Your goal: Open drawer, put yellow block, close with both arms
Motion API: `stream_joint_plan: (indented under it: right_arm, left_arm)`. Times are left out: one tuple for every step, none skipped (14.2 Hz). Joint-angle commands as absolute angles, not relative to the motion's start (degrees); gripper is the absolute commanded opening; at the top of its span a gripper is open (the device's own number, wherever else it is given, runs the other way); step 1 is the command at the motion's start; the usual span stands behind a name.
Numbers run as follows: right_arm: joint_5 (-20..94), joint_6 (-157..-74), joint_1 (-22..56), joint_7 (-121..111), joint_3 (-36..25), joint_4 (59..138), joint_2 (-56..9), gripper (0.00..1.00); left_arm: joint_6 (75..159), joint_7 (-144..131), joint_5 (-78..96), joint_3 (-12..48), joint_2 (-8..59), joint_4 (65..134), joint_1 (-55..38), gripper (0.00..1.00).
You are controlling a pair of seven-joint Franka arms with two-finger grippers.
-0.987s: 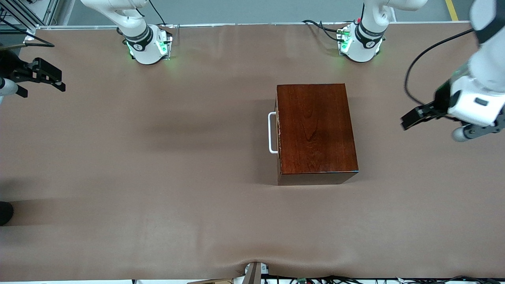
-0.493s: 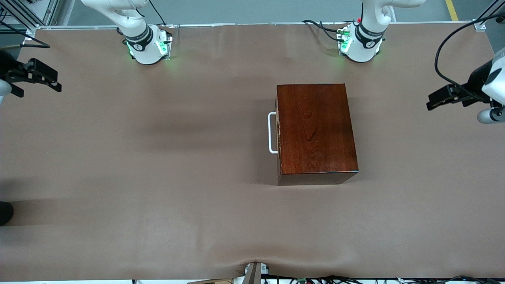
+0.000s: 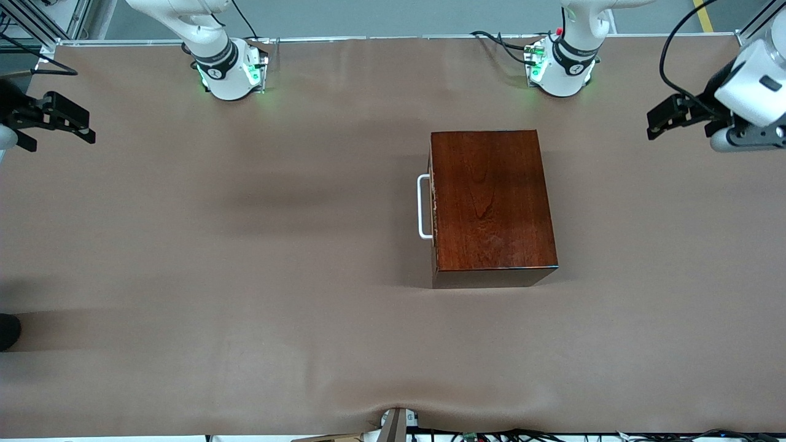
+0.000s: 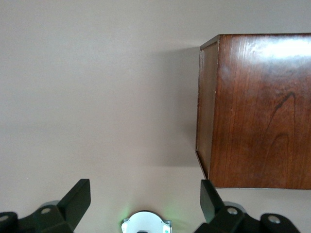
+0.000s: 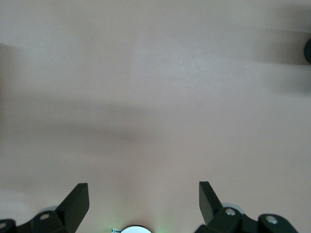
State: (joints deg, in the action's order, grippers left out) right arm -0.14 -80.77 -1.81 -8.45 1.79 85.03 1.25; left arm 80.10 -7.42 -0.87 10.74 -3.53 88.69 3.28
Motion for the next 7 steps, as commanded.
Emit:
stream_joint_plan:
  right_arm:
    - [-0.62, -80.51, -2.55, -7.73, 2.55, 84.90, 1.41, 1.00]
    - [-0.62, -80.51, -2.46, -7.73, 2.55, 84.90, 1.41, 1.00]
    - [-0.62, -80.51, -2.20, -7.73, 2.55, 84.90, 1.41, 1.00]
    - [-0.62, -80.51, -2.20, -7.65, 2.64, 84.90, 1.41, 1.00]
    - [-0.62, -80.51, -2.20, -7.73, 2.64, 84.90, 1.41, 1.00]
    - [-0.53, -80.51, -2.20, -7.73, 2.64, 84.90, 1.41, 1.00]
    - [-0.53, -80.51, -2.28, -7.73, 2.64, 84.90, 1.41, 1.00]
  left_arm:
    - [80.60, -5.27, -1.41, 11.25, -10.09, 95.43, 4.66, 1.00]
    - [80.60, -5.19, -1.15, 10.99, -10.80, 95.80, 4.57, 1.00]
    - [80.60, -4.92, -1.06, 10.90, -10.90, 95.71, 4.57, 1.00]
    - [80.60, -4.75, -0.88, 10.72, -11.16, 95.71, 4.57, 1.00]
    - [80.60, -4.66, -0.70, 10.20, -11.77, 95.71, 4.48, 1.00]
    - [80.60, -4.75, -0.44, 10.20, -12.04, 95.54, 4.40, 1.00]
    - [80.60, -4.66, -0.18, 10.20, -12.04, 95.19, 4.31, 1.00]
